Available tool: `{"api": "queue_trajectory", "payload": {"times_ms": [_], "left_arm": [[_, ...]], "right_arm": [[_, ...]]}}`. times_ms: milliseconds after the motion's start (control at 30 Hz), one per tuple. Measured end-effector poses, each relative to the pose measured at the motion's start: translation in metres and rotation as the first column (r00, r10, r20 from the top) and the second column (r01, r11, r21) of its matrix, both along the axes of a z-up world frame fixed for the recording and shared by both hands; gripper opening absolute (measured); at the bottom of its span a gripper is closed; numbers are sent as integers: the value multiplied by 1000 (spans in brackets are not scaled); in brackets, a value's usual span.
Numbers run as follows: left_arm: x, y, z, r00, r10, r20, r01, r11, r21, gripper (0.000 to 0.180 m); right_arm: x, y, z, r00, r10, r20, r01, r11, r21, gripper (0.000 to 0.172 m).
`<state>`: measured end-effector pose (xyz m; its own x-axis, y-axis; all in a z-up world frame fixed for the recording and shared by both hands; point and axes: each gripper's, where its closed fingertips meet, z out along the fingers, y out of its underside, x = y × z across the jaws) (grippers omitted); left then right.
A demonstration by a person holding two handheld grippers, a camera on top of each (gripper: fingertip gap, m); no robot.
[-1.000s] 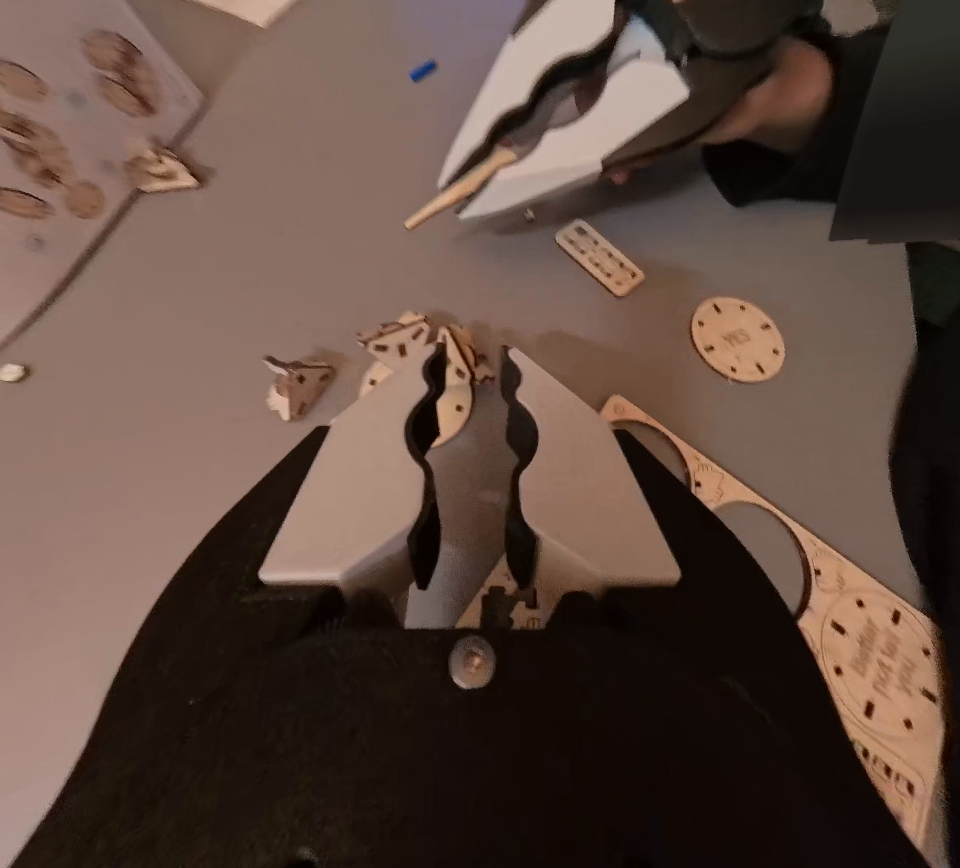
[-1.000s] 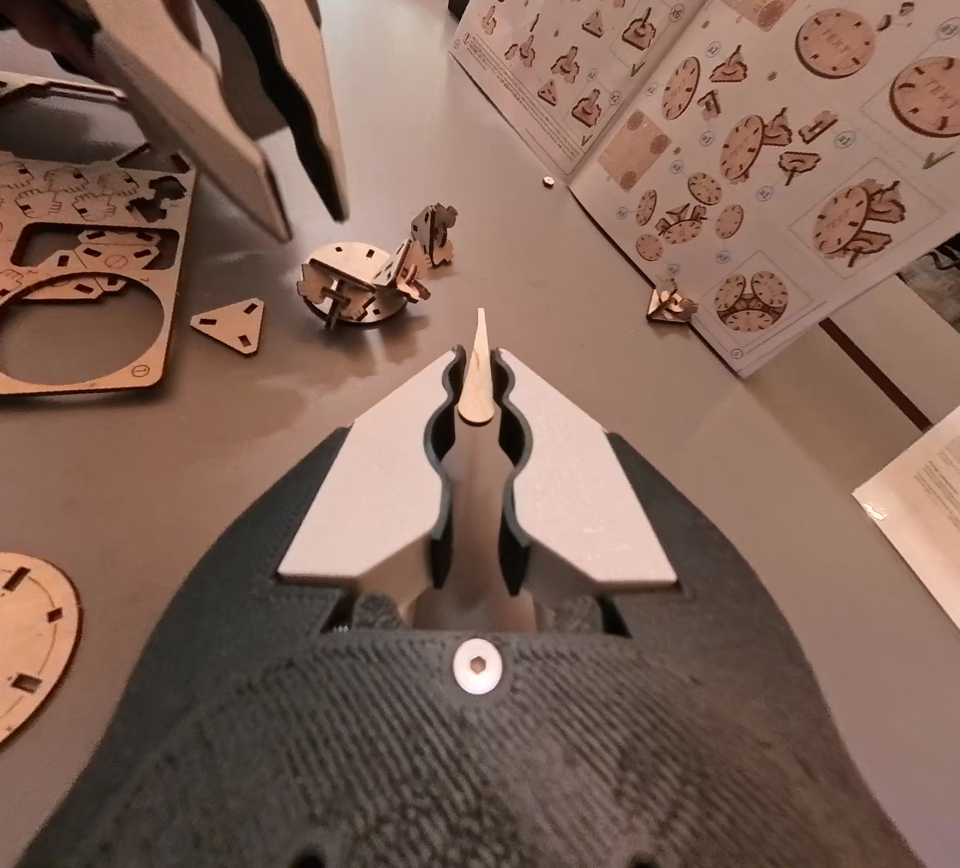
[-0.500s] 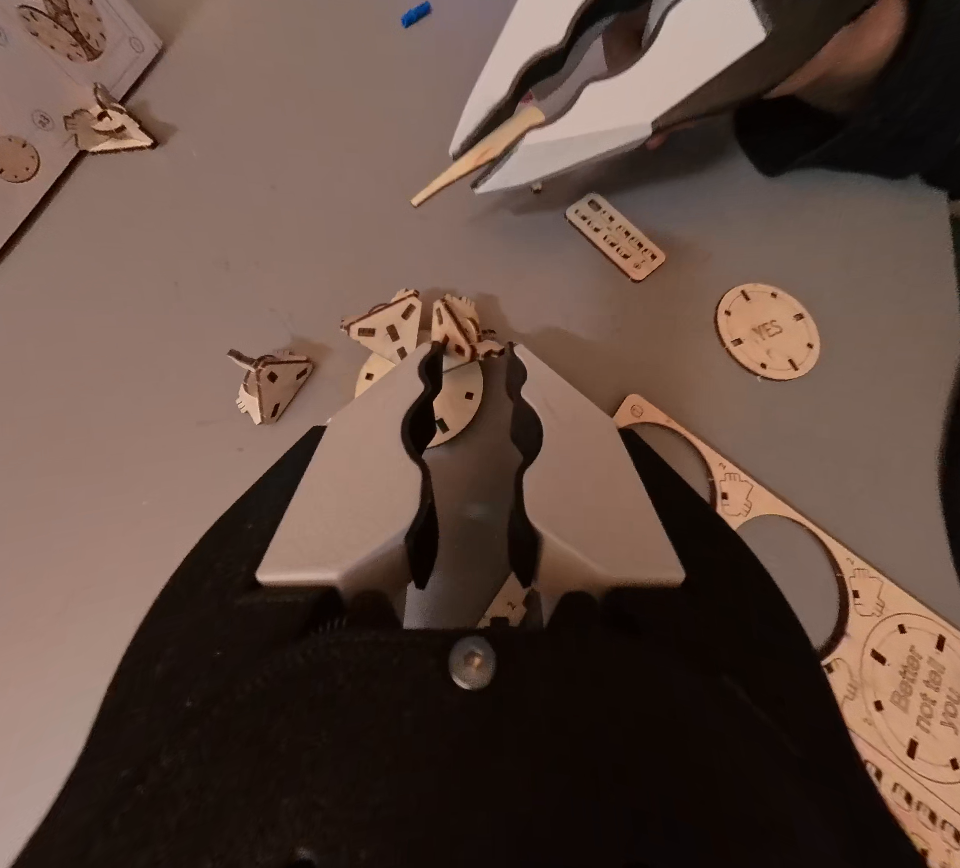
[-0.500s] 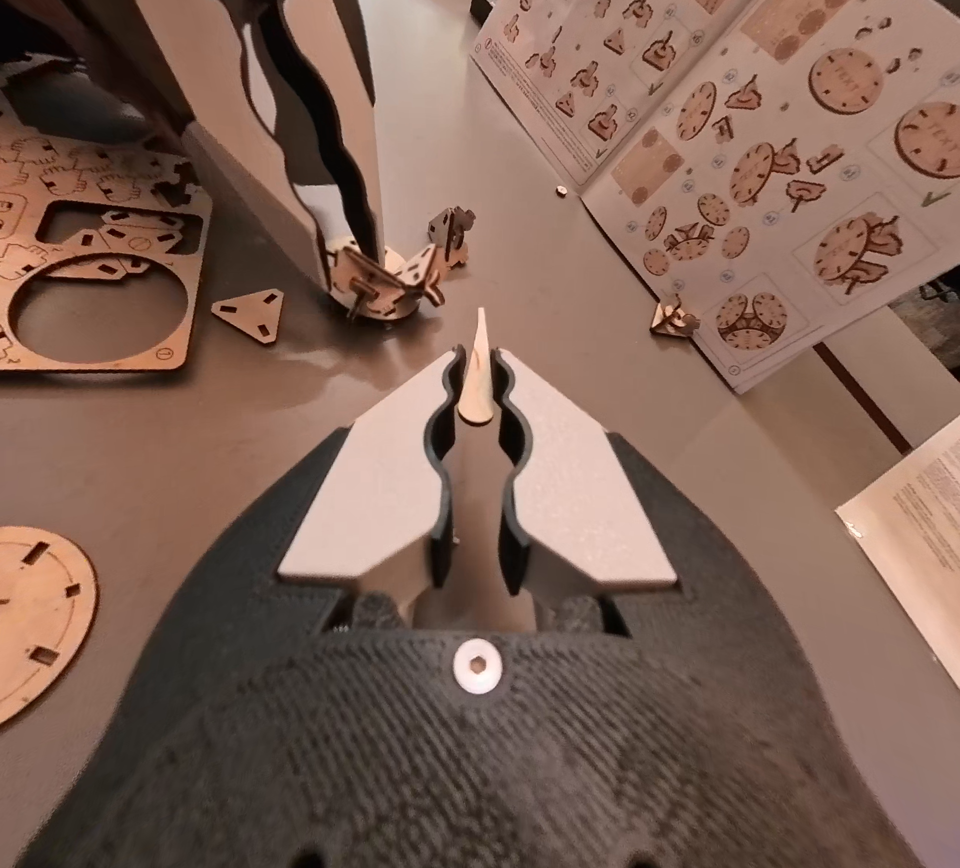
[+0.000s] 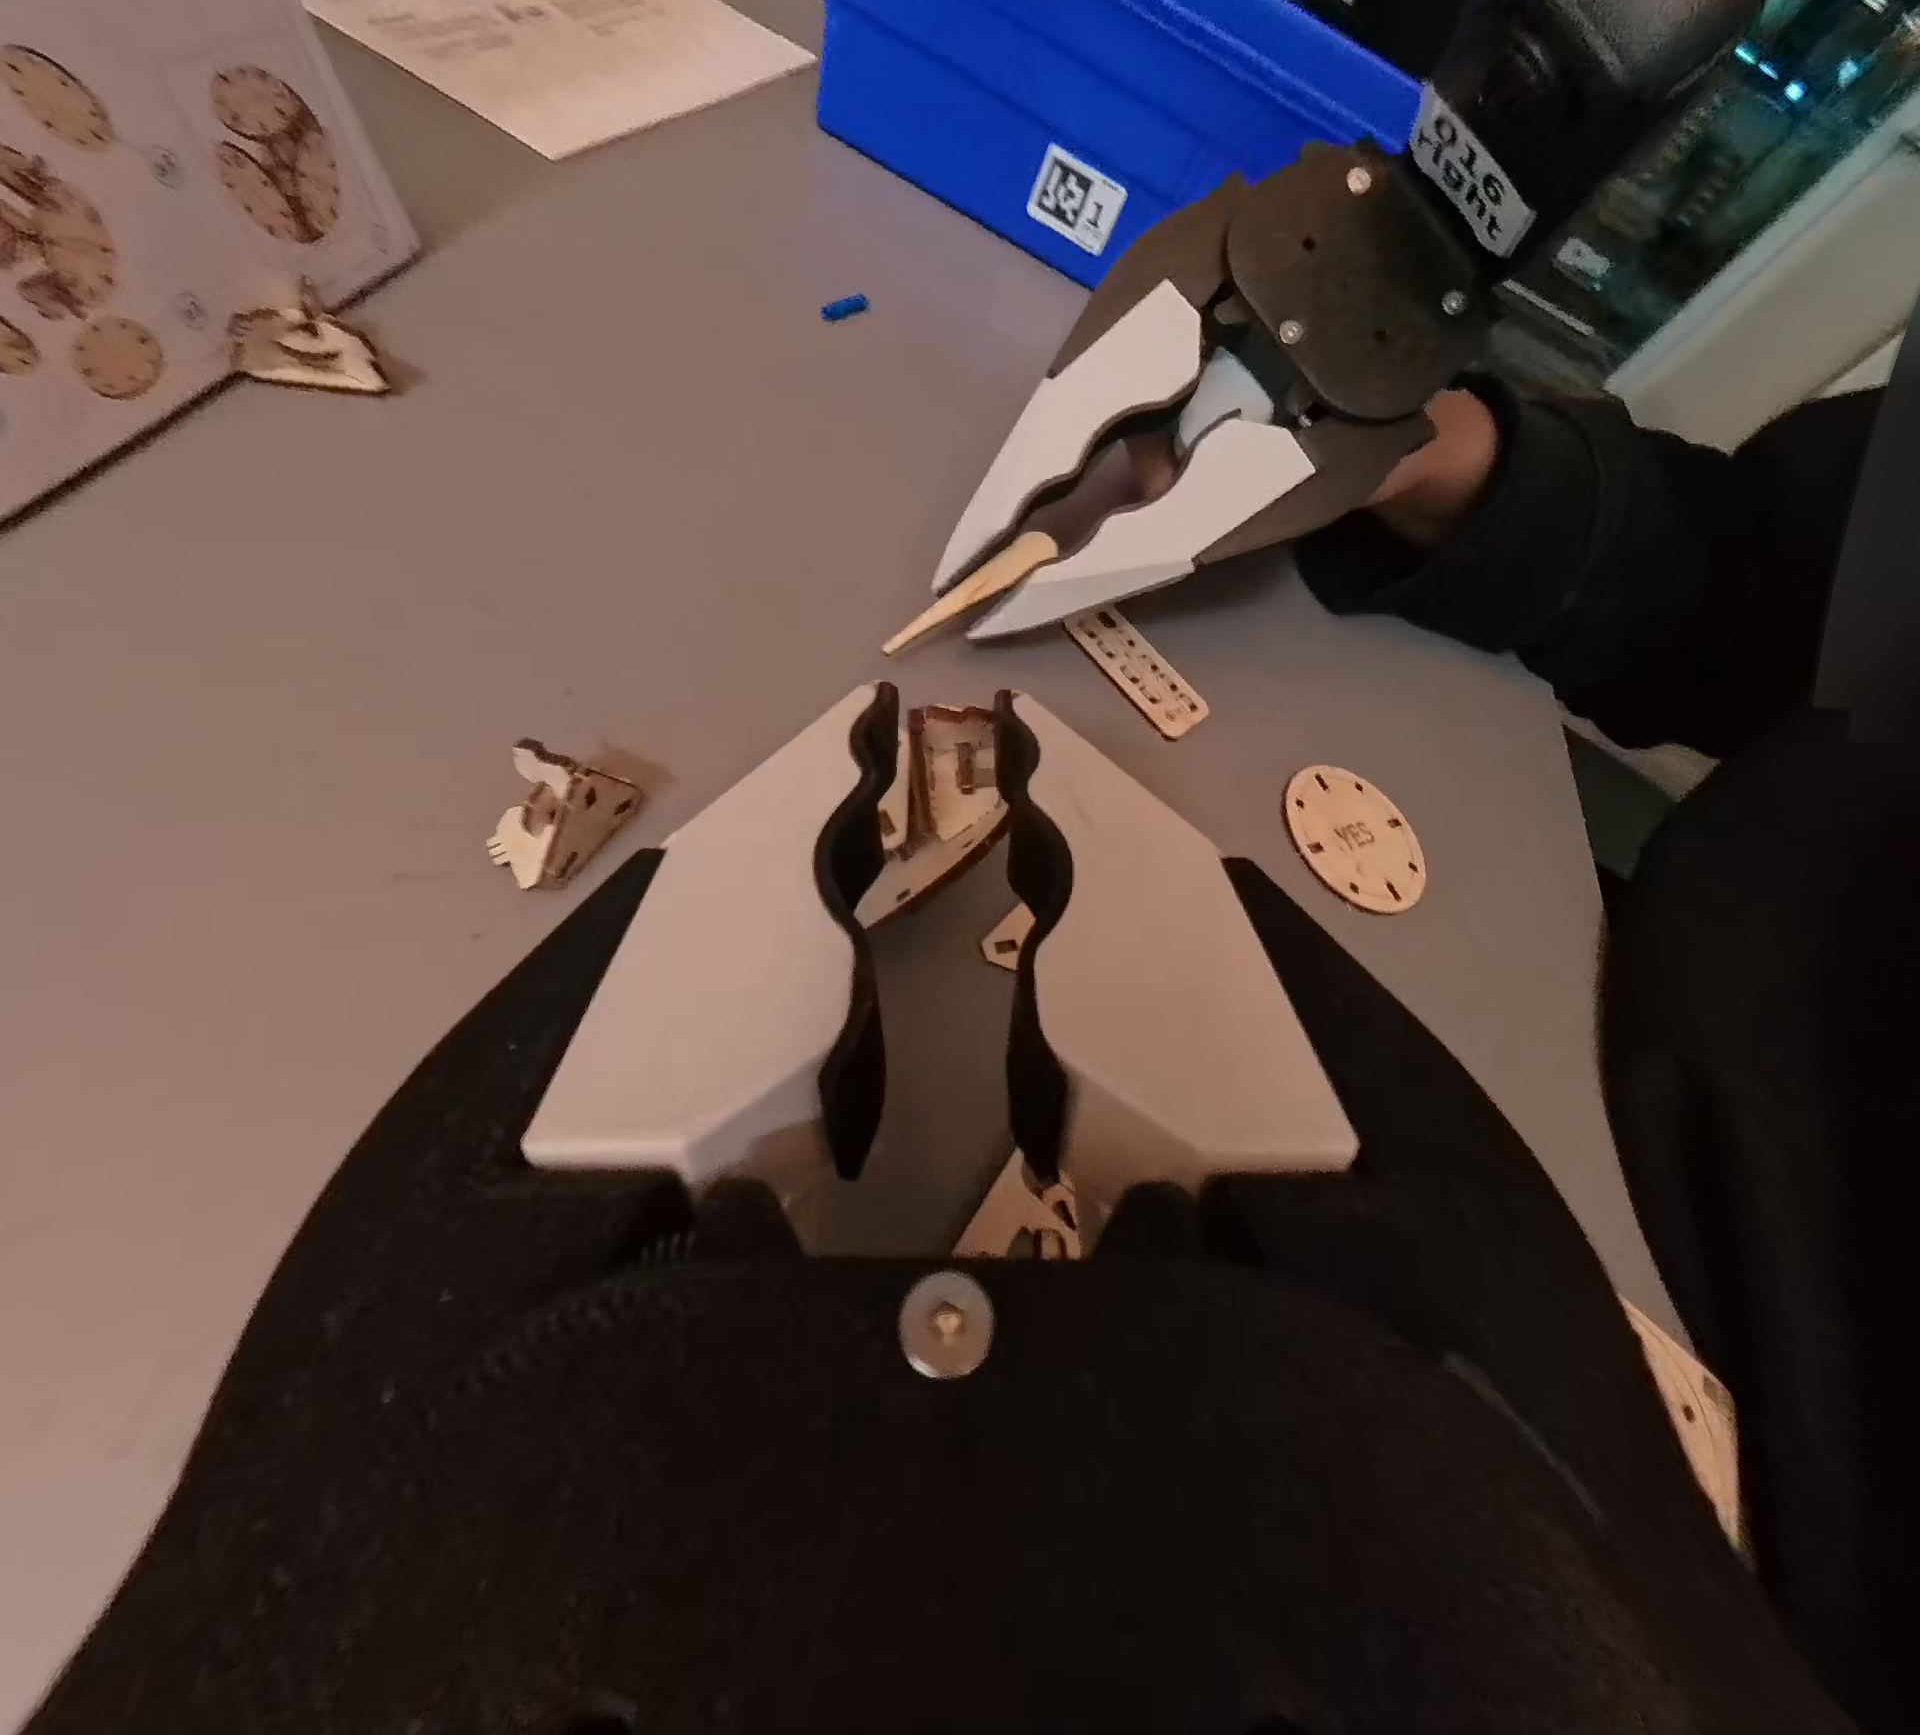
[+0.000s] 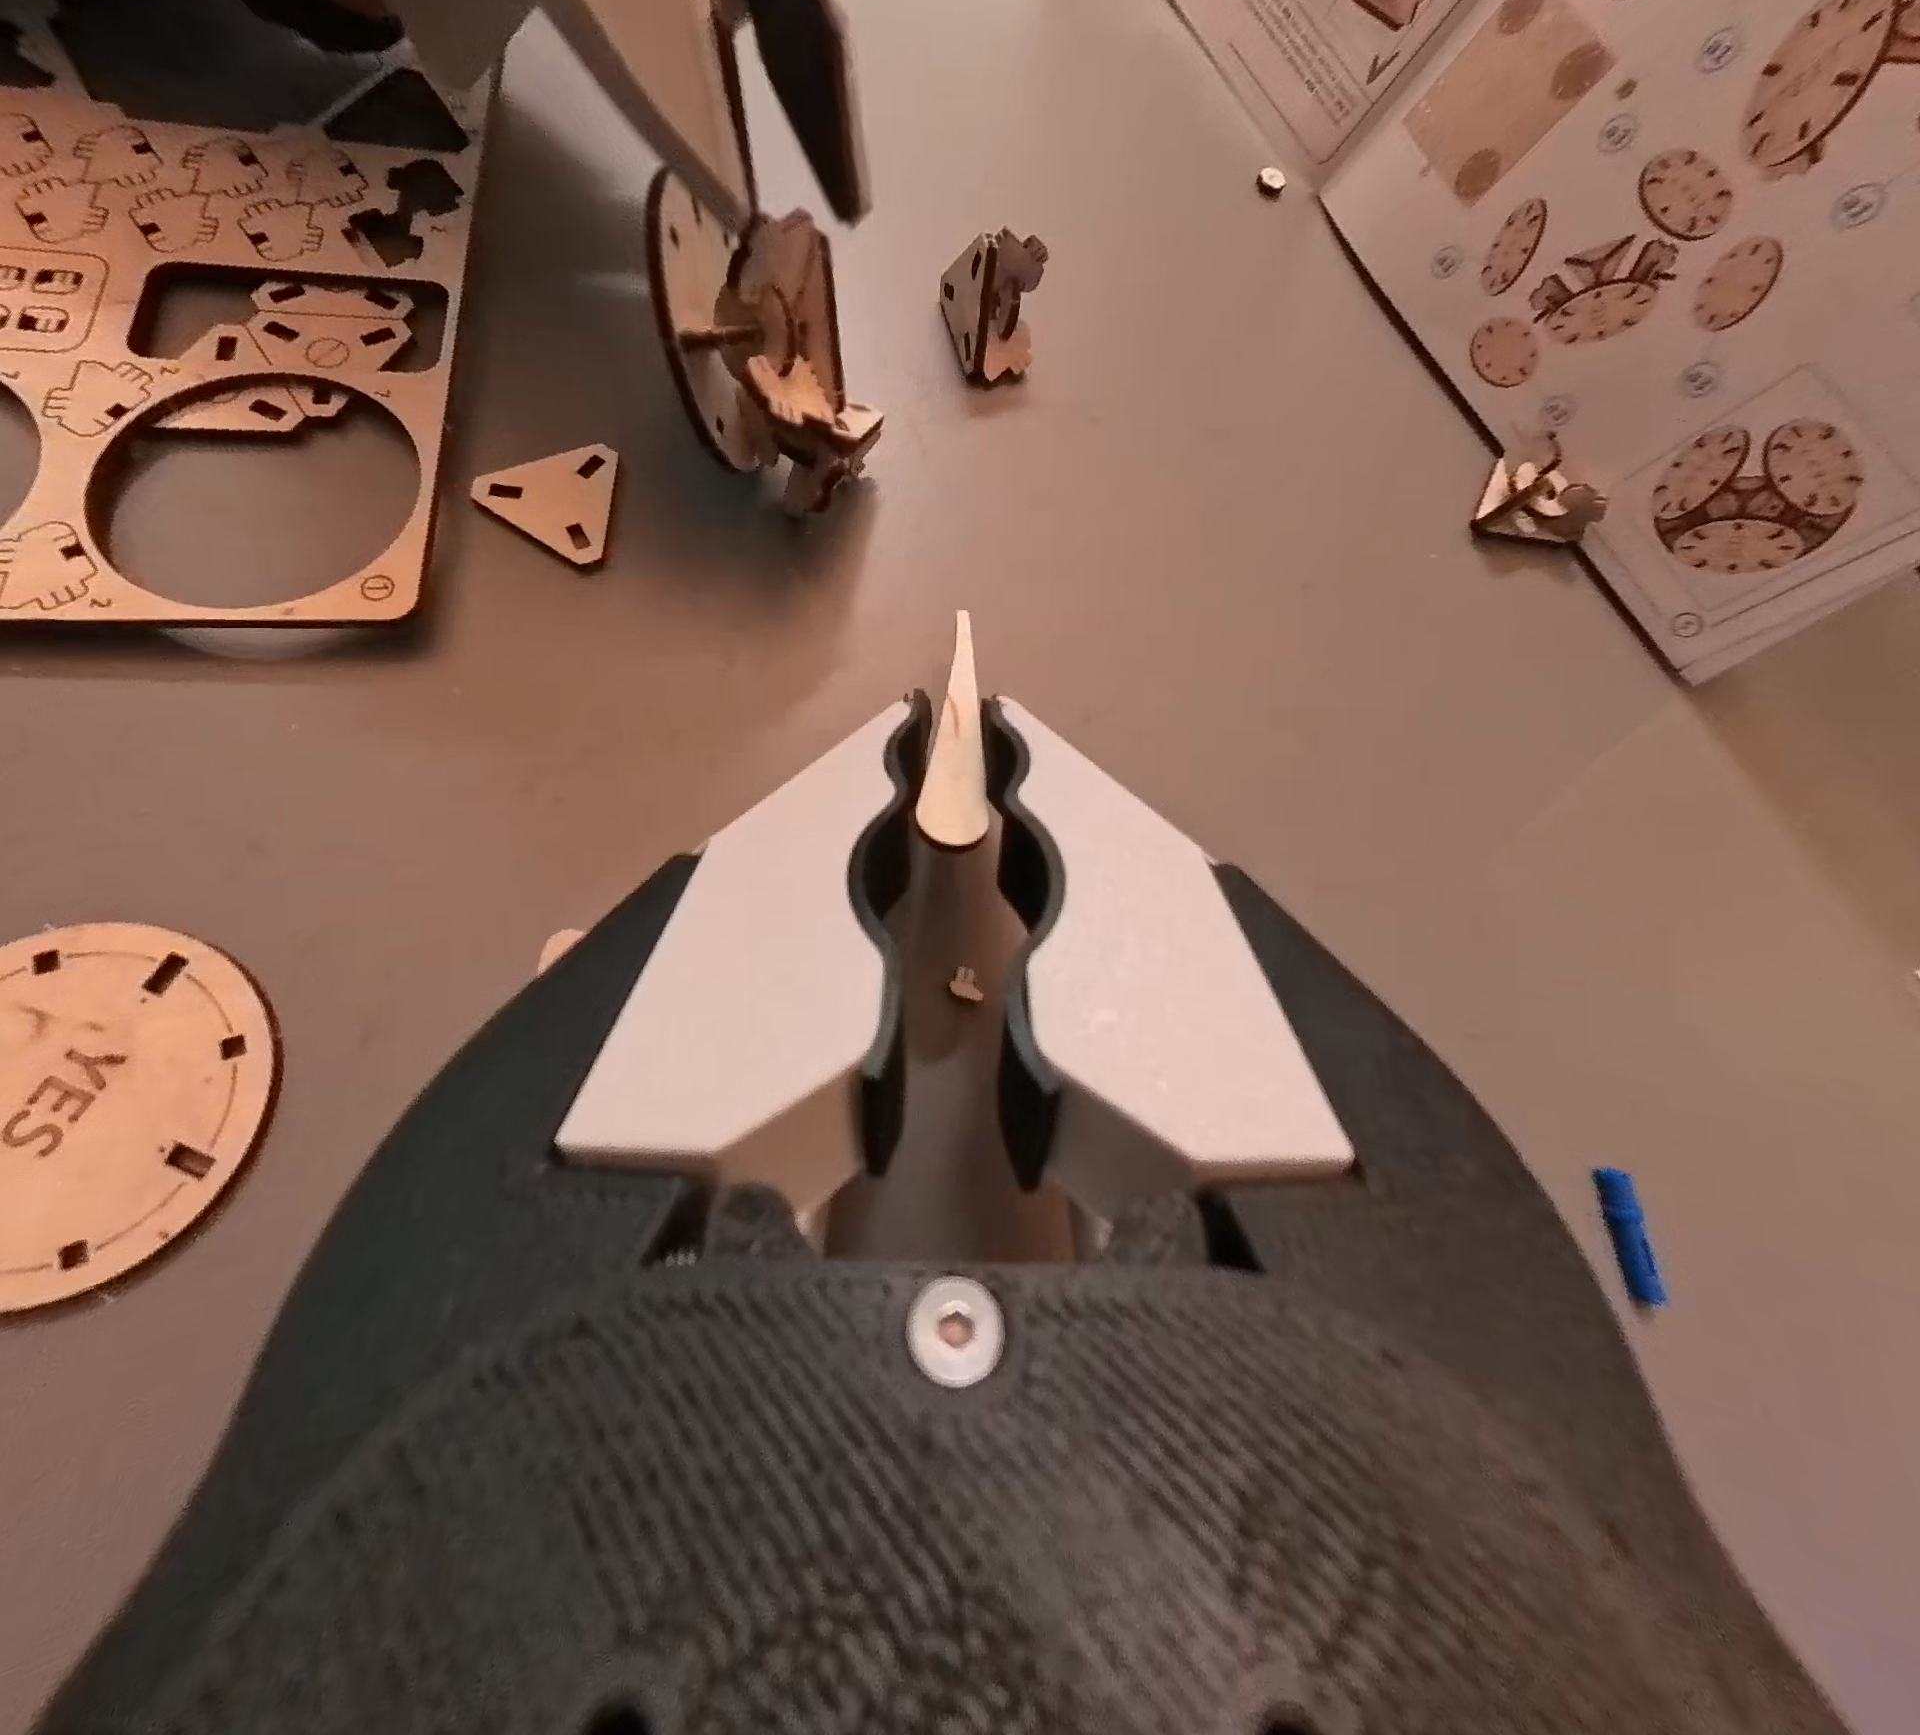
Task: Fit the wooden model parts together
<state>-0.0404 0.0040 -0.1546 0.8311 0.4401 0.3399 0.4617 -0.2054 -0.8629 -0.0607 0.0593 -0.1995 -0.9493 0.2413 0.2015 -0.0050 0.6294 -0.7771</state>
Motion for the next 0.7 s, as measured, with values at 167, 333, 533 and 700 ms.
{"api": "queue_trajectory", "payload": {"times_ms": [167,333,533,700], "left_arm": [[-30,-29,4,974,211,-78,-214,977,-28,20],[-49,-46,-21,932,327,-160,-356,910,-211,27],[-55,-41,-40,928,313,-200,-367,858,-359,34],[-53,-38,-47,939,275,-209,-339,847,-410,5]], "right_arm": [[0,0,0,1000,0,-7,0,1000,7,8],[0,0,-1,1000,-2,-11,2,1000,9,9],[-1,0,0,1000,-6,-22,6,1000,13,8],[-1,-1,0,1000,-2,-30,2,1000,18,8]]}}
